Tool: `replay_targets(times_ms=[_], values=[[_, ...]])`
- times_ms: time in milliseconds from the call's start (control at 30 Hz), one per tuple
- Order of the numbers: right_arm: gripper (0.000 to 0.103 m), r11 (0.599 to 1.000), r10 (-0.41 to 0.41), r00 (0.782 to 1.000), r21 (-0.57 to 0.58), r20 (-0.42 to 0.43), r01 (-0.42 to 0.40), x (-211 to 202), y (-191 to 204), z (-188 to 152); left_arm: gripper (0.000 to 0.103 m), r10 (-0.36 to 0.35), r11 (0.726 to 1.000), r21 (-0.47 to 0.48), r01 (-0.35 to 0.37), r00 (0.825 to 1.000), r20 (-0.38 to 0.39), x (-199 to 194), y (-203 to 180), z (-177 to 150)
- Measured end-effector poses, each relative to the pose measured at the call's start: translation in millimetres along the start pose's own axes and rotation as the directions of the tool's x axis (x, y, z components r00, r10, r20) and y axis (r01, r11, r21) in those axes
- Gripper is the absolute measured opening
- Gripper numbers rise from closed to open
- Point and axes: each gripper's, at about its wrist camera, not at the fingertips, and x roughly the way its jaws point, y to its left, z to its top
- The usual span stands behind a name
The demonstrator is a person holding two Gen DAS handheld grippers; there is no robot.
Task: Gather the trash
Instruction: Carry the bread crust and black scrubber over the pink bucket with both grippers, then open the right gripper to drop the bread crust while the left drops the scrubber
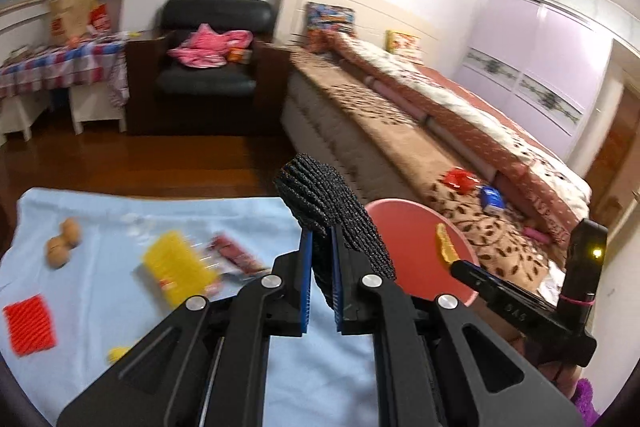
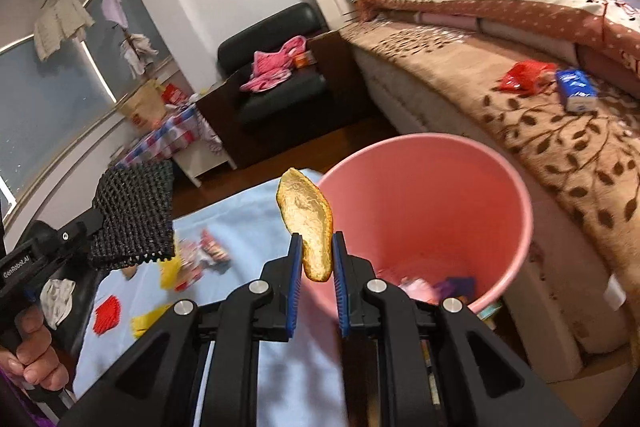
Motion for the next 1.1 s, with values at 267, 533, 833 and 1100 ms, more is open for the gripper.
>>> replay_targets(times_ms=[267, 533, 833, 1100], values=[[0.014, 0.998, -0.062, 0.998, 0.016, -0.016, 0.063, 8.8, -32.8, 16.5, 0.008, -0.07, 0.99, 0.119, 0.072, 0.997, -0.018, 51.4, -66.3, 11.9], [0.015, 0.998, -0.069, 0.995, -0.007, -0.067, 0.068, 35.2, -41.9, 15.7, 0.008, -0.084, 0.986, 0.134, 0.094, 0.993, -0.084, 103.8, -89.5, 7.7], [0.015, 0.997, -0.075, 0.991, 0.0, -0.109, 0.075, 59.8, -53.7, 16.9, 0.008, -0.096, 0.985, 0.134, 0.113, 0.987, -0.131, 142.3, -90.4, 8.8], [0.015, 0.998, -0.059, 0.991, 0.031, -0.123, 0.063, 73.9, -53.3, 16.0, 0.008, -0.094, 0.987, 0.116, 0.113, 0.983, -0.156, 152.7, -82.7, 5.1]])
